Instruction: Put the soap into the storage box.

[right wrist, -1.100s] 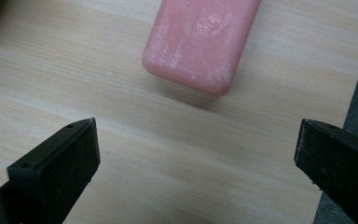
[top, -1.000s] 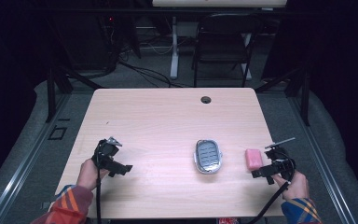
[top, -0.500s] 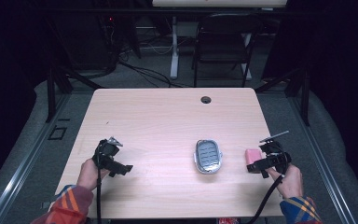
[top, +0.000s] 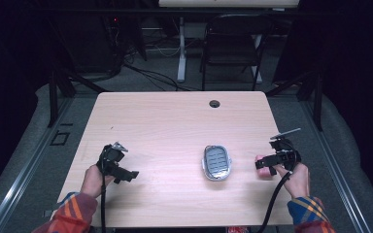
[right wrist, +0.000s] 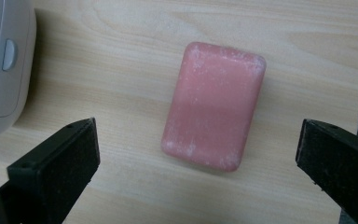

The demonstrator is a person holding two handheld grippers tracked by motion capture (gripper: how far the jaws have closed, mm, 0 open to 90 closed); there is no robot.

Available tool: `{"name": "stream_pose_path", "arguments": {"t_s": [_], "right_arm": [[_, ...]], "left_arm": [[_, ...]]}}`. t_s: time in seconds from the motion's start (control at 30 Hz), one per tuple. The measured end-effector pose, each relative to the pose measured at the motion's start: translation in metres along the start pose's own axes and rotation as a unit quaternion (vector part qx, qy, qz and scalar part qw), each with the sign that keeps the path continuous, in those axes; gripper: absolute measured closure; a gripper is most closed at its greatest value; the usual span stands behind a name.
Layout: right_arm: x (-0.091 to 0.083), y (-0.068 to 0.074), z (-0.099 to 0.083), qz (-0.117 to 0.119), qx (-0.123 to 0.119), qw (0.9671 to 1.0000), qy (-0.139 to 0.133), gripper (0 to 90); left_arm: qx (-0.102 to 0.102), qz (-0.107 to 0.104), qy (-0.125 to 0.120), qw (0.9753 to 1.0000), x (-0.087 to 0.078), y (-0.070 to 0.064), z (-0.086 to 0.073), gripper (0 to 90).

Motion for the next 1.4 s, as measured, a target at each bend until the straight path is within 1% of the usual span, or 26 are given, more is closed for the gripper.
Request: {"name": "stream_pose_path", "arguments": {"t_s": [0.17, 0.2, 0.23, 0.27, 0.33, 0.37, 0.4, 0.47, 0.6, 0.67, 0.7, 0.73, 0.77, 0.83, 0.87, 0.9, 0.93, 0.97, 1.13, 1.17, 1.2, 1.23, 1.27, 1.3, 1.37, 1.4], "right_arm": [[0.005, -0.003, 0.006, -0.007, 0.004, 0.9999, 0.008, 0.0], [0.006, -0.003, 0.010, -0.012, 0.011, 0.9999, -0.002, 0.0], [0.006, -0.003, 0.010, -0.012, 0.011, 0.9999, -0.002, 0.0], [0.006, -0.004, 0.011, -0.010, 0.006, 0.9999, 0.008, 0.0], [0.009, -0.005, 0.015, -0.008, 0.011, 0.9997, 0.018, 0.0], [0.010, -0.005, 0.016, -0.006, 0.019, 0.9997, 0.014, 0.0], [0.011, -0.006, 0.017, -0.008, 0.019, 0.9996, 0.017, 0.0], [0.013, -0.005, 0.018, 0.001, 0.009, 0.9997, 0.022, 0.0], [0.016, -0.006, 0.020, -0.001, 0.013, 0.9995, 0.030, 0.0], [0.020, -0.010, 0.021, -0.003, 0.019, 0.9989, 0.043, 0.0], [0.020, -0.010, 0.021, -0.003, 0.019, 0.9989, 0.043, 0.0], [0.023, -0.012, 0.021, -0.008, 0.026, 0.9985, 0.047, 0.0], [0.023, -0.012, 0.021, -0.008, 0.026, 0.9985, 0.047, 0.0], [0.026, -0.013, 0.023, -0.003, 0.022, 0.9980, 0.060, 0.0], [0.027, -0.012, 0.023, -0.008, 0.022, 0.9980, 0.059, 0.4], [0.027, -0.012, 0.024, -0.008, 0.018, 0.9981, 0.058, 6.8], [0.027, -0.012, 0.024, -0.008, 0.018, 0.9981, 0.058, 6.8], [0.027, -0.010, 0.025, -0.005, 0.015, 0.9984, 0.054, 13.7], [0.030, -0.012, 0.027, -0.011, 0.017, 0.9977, 0.064, 14.9], [0.032, -0.013, 0.027, -0.019, 0.020, 0.9974, 0.067, 16.0], [0.032, -0.013, 0.027, -0.019, 0.020, 0.9974, 0.067, 16.0], [0.033, -0.015, 0.027, -0.021, 0.017, 0.9968, 0.075, 16.1], [0.035, -0.015, 0.028, -0.021, 0.024, 0.9969, 0.072, 16.2], [0.036, -0.015, 0.027, -0.016, 0.026, 0.9965, 0.078, 16.4], [0.038, -0.015, 0.028, -0.012, 0.028, 0.9967, 0.076, 16.3], [0.038, -0.017, 0.027, -0.017, 0.027, 0.9955, 0.090, 16.8]], "left_arm": [[0.003, -0.002, -0.005, 1.0000, -0.001, -0.001, 0.000, 0.1], [0.002, -0.006, -0.010, 0.9999, -0.002, -0.001, 0.001, 0.0], [0.002, -0.006, -0.010, 0.9999, -0.002, -0.001, 0.001, 0.0], [0.002, -0.006, -0.012, 0.9999, -0.003, -0.001, 0.001, 0.0], [0.003, -0.006, -0.012, 0.9999, -0.003, -0.001, 0.001, 0.0], [0.003, -0.007, -0.012, 0.9999, -0.003, -0.001, 0.001, 0.0], [0.003, -0.007, -0.012, 0.9999, -0.003, -0.001, 0.001, 0.0], [0.005, -0.007, -0.012, 0.9999, -0.003, -0.002, 0.001, 0.0], [0.004, -0.010, -0.011, 0.9999, -0.002, -0.002, 0.001, 0.0], [0.005, -0.011, -0.009, 0.9999, -0.001, -0.002, 0.001, 0.0], [0.005, -0.010, -0.009, 0.9999, -0.001, -0.002, 0.002, 0.0], [0.004, -0.012, -0.008, 0.9999, 0.000, -0.003, 0.002, 0.0], [0.004, -0.012, -0.008, 0.9999, 0.000, -0.003, 0.002, 0.0], [0.007, -0.012, -0.008, 0.9999, -0.001, -0.003, 0.002, 0.0], [0.006, -0.013, -0.010, 0.9998, -0.001, -0.003, 0.002, 0.0], [0.008, -0.013, -0.012, 0.9998, -0.001, -0.003, 0.002, 0.0], [0.008, -0.013, -0.012, 0.9998, -0.001, -0.003, 0.002, 0.0], [0.007, -0.014, -0.014, 0.9998, -0.002, -0.003, 0.002, 0.0], [0.011, -0.017, -0.016, 0.9997, -0.003, -0.004, 0.003, 0.0], [0.012, -0.017, -0.015, 0.9997, -0.003, -0.005, 0.003, 0.0], [0.012, -0.017, -0.015, 0.9997, -0.003, -0.005, 0.003, 0.0], [0.012, -0.015, -0.015, 0.9997, -0.002, -0.005, 0.003, 0.0], [0.012, -0.015, -0.015, 0.9997, -0.002, -0.005, 0.003, 0.0], [0.013, -0.017, -0.014, 0.9997, -0.002, -0.004, 0.003, 0.0], [0.012, -0.016, -0.013, 0.9997, -0.002, -0.004, 0.002, 0.0], [0.012, -0.017, -0.013, 0.9997, -0.002, -0.004, 0.002, 0.0]]}}
Point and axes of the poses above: each handheld gripper's, and its own axes: x roughly forward along the jaws, z roughly out of its top, y roughly to its left, the point moved 7 cm from there along x, roughly forward along the jaws, and after that the axes turned 8 degrees about y, right-handed, at the moved point
